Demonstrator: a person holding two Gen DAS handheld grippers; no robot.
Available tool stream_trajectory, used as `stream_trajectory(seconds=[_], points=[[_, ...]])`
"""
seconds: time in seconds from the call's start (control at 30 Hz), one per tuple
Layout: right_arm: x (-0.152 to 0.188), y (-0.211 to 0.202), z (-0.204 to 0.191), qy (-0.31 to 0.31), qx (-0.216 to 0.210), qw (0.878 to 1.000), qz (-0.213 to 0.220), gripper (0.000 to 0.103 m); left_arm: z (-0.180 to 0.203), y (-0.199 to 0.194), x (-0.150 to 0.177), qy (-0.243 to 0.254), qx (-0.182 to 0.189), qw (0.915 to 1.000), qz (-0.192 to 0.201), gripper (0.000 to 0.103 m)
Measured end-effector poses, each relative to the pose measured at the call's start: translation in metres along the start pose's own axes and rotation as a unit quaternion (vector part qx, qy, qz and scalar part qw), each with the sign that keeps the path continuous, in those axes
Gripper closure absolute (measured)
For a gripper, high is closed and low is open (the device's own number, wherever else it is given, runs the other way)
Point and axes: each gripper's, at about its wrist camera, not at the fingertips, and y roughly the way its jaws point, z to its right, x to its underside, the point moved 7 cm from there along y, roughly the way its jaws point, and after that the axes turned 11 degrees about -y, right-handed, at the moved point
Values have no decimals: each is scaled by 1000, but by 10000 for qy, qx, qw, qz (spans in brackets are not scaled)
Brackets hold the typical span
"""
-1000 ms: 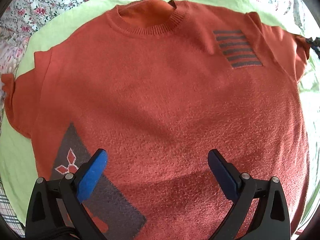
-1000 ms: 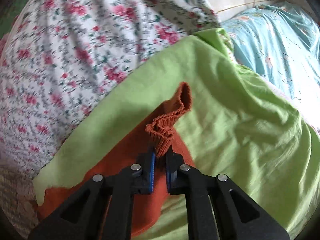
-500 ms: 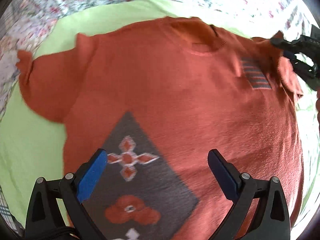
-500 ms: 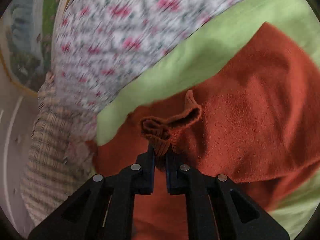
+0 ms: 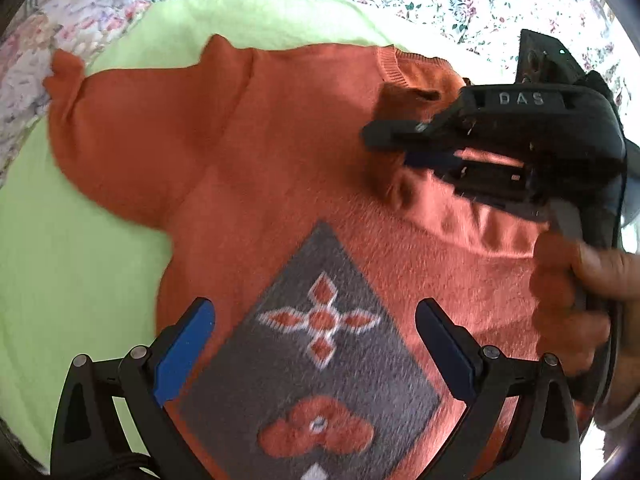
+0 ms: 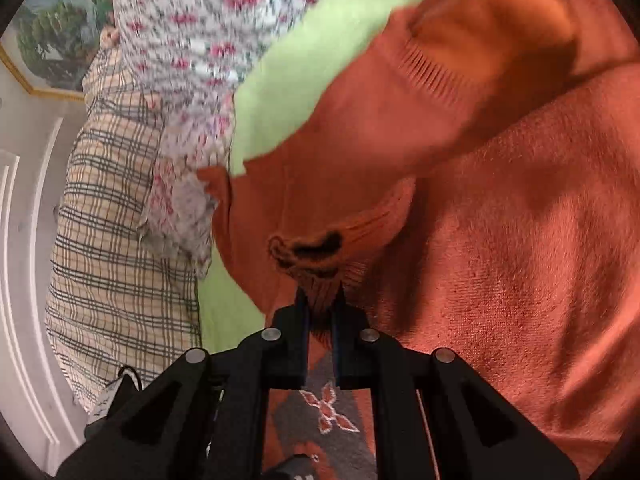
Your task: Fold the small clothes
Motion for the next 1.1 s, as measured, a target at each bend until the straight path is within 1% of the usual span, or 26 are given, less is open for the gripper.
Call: stream_trajectory(seconds=[0.03,0.07,0.1,0.13,0.23,0.27,0.3,0.37,0.43,0.47,0.5,0.53,0.57,0.6,0.63,0.67,0.73,0.77,0.8,0.83,0.9,1.0,1.1], points=[[2,4,0,-14,21,10000,-73,85,3,8,-5,-27,29,10000,-36,2],[4,6,3,-11,76,9998,-173,71,7,15,-10,-53,69,9999,-72,2],[3,9,3,11,73,9998,-196,54,10,21,-14,-75,122,9998,-112,2],[3,4,5,50,33,9999,-158,50,13,29,-20,-108,167,9997,-156,2],[-3,-25,11,9,49,9999,143,49,21,47,-36,-186,314,9991,-216,2],[-3,-43,18,43,107,9996,256,49,24,54,-43,-233,331,9989,-228,2],[1,-50,19,64,151,9993,324,49,24,60,-48,-282,324,9988,-233,2],[14,-84,27,146,318,9978,559,49,25,66,-60,-429,359,9983,-163,2],[26,-108,30,192,499,9959,728,49,28,68,-69,-552,485,9973,-52,6],[35,-126,35,236,596,9944,837,49,31,68,-72,-555,552,9969,8,19],[41,-136,37,276,665,9932,910,49,33,68,-75,-511,549,9972,72,37],[46,-146,39,337,780,9914,992,49,36,69,-76,-429,522,9976,133,48],[55,-161,46,411,934,9889,1077,49,39,68,-77,-357,588,9975,141,67],[59,-164,47,445,1021,9874,1124,49,42,67,-79,-310,697,9970,148,85],[62,-172,50,494,1140,9850,1195,49,47,62,-80,-256,828,9961,164,92],[66,-182,54,550,1283,9817,1292,49,52,55,-82,-177,844,9960,238,92],[69,-200,61,603,1476,9764,1458,49,52,30,-87,13,778,9951,615,93],[69,-209,64,638,1574,9734,1536,49,47,24,-89,58,685,9949,743,93],[69,-217,68,672,1665,9705,1607,49,38,23,-90,71,509,9954,809,93],[68,-230,75,728,1806,9657,1718,49,28,28,-90,65,346,9965,753,93],[67,-248,86,737,2016,9596,1820,49,17,39,-95,-60,370,9979,532,93],[58,-259,103,710,2368,9525,1777,49,17,34,-97,-60,406,9972,625,92],[43,-260,121,639,2625,9481,1679,49,8,29,-89,-125,421,9971,614,92]])
